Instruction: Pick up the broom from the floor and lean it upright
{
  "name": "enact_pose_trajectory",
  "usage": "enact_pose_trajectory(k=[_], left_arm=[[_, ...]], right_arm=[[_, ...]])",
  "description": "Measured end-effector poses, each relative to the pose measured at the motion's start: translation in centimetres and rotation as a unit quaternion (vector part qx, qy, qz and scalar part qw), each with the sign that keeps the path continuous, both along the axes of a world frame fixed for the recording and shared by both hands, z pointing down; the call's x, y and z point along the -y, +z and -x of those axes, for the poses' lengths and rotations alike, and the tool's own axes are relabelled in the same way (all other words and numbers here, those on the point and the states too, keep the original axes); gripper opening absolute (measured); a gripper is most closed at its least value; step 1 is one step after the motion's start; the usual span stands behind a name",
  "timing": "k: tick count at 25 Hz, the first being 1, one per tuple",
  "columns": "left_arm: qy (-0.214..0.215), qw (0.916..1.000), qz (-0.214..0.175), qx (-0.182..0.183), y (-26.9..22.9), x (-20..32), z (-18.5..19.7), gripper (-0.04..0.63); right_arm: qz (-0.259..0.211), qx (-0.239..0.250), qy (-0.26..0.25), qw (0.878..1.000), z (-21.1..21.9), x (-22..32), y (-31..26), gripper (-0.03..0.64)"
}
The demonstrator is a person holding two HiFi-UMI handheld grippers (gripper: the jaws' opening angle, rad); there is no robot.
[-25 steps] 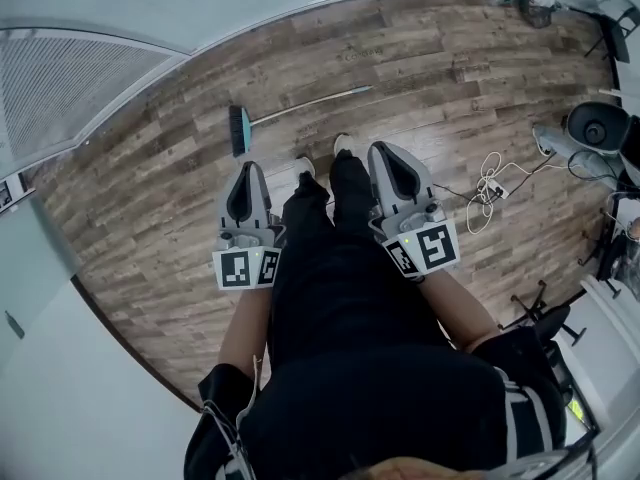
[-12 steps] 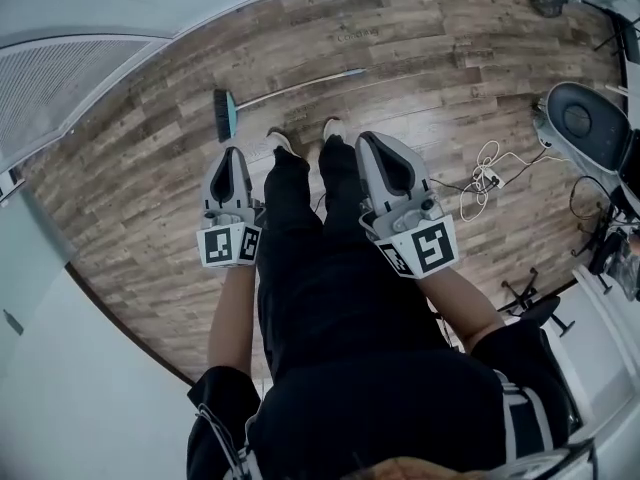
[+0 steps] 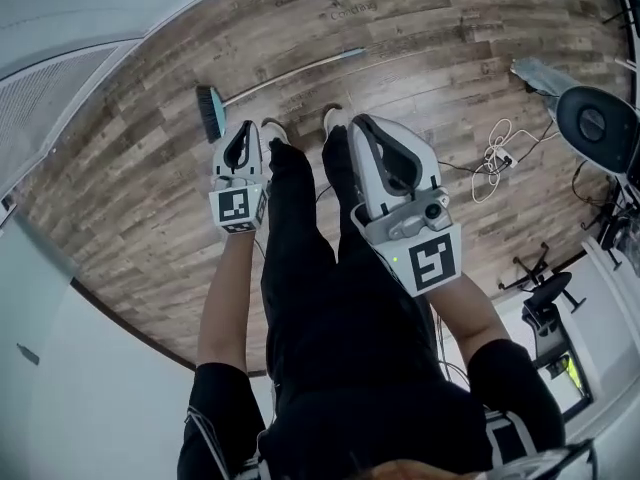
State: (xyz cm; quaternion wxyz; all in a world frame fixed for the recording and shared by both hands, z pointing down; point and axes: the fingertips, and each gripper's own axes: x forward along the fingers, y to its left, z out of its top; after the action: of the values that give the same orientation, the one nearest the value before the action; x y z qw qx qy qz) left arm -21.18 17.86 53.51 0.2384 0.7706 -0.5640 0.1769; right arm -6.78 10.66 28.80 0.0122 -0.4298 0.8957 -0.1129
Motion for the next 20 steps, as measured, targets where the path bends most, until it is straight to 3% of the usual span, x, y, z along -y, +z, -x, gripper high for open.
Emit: enact_pose_trajectory(k=[5,8,11,15,20], left_arm=[[0.065,0.9955,0.065,0.021,10.9,0.4,0.1,0.021],[0.115,0.9876,0.100,0.038,17.2,-0.6,0.0,0.025],[0.137,0.9812,0.130,0.040,22.6,-1.1,0.4,0.064],[0.167,0.9724,0.149,0.066,29.9,-1.2,1.5,0.099],[0.228,0.9531,0.160,0.119,38.6,-1.5,2.2,0.106]], right_arm=[[0.031,-0.004,0.026,0.999,0.2,0.3,7.7,0.018],[0.052,-0.007,0.044,0.998,-0.5,0.4,12.7,0.018],[0.060,-0.012,0.057,0.997,-1.1,0.7,17.1,0.018],[0.067,-0.013,0.066,0.996,-1.4,1.2,22.4,0.018],[0.063,-0.014,0.059,0.996,-0.6,2.3,28.3,0.018]])
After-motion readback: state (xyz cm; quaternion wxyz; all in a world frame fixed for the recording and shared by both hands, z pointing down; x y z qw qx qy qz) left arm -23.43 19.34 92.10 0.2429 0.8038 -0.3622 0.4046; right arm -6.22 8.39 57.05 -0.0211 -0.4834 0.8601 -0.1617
